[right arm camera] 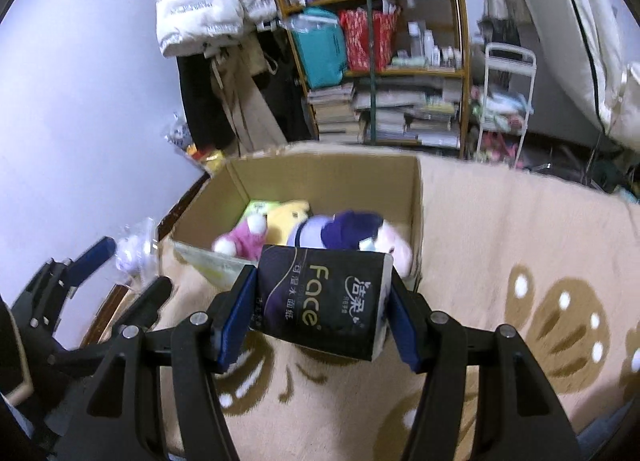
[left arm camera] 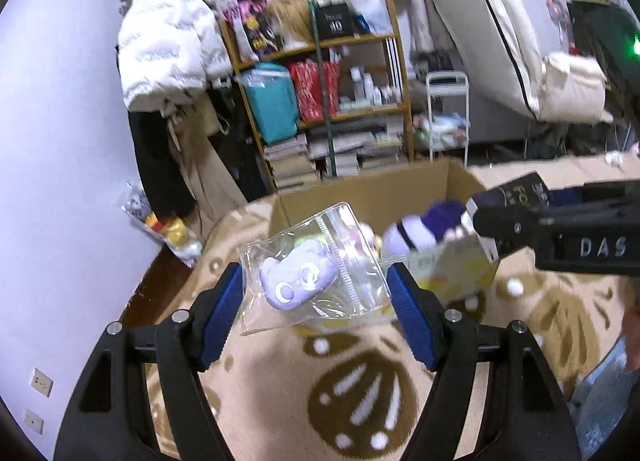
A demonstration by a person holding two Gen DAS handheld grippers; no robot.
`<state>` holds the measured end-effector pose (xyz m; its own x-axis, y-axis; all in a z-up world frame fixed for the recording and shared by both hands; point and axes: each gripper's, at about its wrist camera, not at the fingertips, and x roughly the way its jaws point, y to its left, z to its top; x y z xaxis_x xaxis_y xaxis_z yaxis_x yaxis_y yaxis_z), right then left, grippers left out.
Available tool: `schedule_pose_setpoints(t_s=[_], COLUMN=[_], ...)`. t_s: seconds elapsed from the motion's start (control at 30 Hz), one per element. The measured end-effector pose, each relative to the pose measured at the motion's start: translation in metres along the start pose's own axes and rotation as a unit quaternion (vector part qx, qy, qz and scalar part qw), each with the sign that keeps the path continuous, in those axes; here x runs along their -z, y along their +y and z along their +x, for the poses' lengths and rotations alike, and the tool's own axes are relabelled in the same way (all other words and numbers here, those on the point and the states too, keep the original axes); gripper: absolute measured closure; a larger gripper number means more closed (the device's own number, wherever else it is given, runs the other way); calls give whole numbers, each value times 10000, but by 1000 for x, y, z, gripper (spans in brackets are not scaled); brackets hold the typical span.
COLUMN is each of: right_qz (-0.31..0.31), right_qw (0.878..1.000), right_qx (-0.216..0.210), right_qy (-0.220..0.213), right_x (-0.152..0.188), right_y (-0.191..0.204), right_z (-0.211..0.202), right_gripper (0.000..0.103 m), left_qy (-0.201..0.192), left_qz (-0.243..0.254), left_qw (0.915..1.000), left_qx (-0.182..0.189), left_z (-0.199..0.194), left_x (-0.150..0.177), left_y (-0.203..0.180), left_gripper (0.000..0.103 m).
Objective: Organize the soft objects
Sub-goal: 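Release the clear bag into the box with the left gripper while the right gripper drops the tissue pack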
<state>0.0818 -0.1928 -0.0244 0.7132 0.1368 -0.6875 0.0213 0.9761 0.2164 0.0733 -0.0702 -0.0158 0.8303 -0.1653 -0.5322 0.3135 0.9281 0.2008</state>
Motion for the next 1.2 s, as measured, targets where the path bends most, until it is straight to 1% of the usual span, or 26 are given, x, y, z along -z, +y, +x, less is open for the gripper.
schedule_pose_setpoints(t_s=[0.13,0.27,0.5,0.63,0.77,0.83,0.93,1.03,1.13,1.2], right_qz=[-49,-186,-273,-213,51,157,168,218,245,261], right_qw=[9997,9993,9987,9984,9978,9977,9986,9987,9986,9985], right_qx=[18,46,-80,-209,-485,-540,-434,-449,-470,-486], right_qy=[-225,-325,-417,-471,-445,-389,-246,-96,30,38], right_x=[-13,-29,-64,-81,-84,-82,-76,-70,-65,-64], right_y=[-1,-2,-6,-12,-21,-27,-32,-37,-41,-42], right_z=[-4,-2,10,24,40,48,62,72,79,79], right_gripper=[38,38,38,38,37,37,37,36,35,29], left_qy=[-258,-366,-368,-264,-70,-23,66,107,87,79], left_qz=[-6,76,48,23,-28,-44,-35,-31,-25,-37], left_qw=[9997,9993,9993,9996,9997,9994,9989,9983,9986,9986], left_qx=[-28,-36,9,72,250,339,454,566,530,518], left_z=[-6,0,24,46,66,72,81,87,88,88], left_x=[-13,-27,-39,-38,-33,-31,-29,-29,-27,-27], left_y=[6,9,11,13,11,9,5,0,-2,-2], left_gripper=[31,31,31,30,30,30,28,25,21,18])
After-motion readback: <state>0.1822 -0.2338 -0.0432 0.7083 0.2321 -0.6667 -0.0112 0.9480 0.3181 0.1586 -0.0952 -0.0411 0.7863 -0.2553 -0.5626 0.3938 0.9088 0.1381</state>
